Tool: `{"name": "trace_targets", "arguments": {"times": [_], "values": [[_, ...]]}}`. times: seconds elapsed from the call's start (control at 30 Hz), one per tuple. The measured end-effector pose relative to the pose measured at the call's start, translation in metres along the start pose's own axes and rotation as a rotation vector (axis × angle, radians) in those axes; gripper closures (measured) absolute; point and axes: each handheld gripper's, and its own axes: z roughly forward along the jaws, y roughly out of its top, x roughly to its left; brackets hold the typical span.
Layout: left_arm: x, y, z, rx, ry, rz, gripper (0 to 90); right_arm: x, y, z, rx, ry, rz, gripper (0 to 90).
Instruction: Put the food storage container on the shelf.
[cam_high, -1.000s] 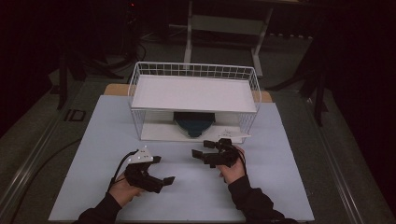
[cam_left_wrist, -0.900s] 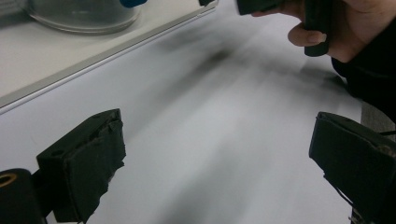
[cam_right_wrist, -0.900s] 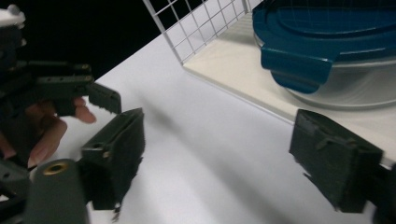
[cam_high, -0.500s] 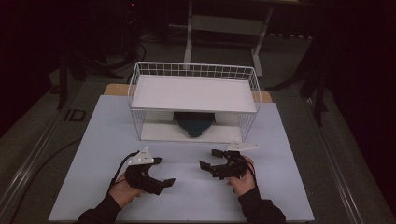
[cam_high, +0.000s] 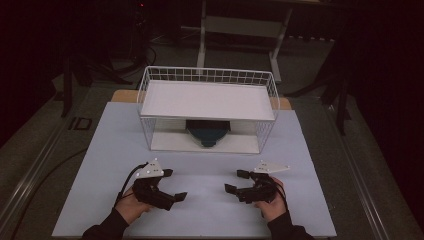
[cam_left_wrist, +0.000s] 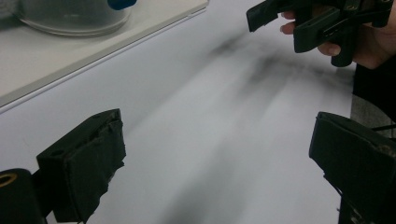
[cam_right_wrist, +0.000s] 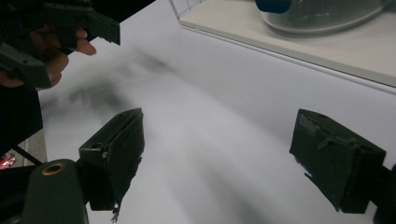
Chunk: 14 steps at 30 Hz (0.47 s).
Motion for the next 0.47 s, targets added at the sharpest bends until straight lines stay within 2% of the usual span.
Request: {"name": "trace_targets", "arguments": {"times": [0.27, 0.47], "values": [[-0.002, -0.002, 0.0, 0.012, -0.006, 0.008, 3.9, -0.005, -0.008, -0.019, -0.008, -0.027, 0.009, 16.9], [-0.002, -0.001, 0.001, 0.007, -0.006, 0.009, 3.9, -0.009, -0.012, -0.024, -0.006, -0.045, 0.009, 15.9]]}}
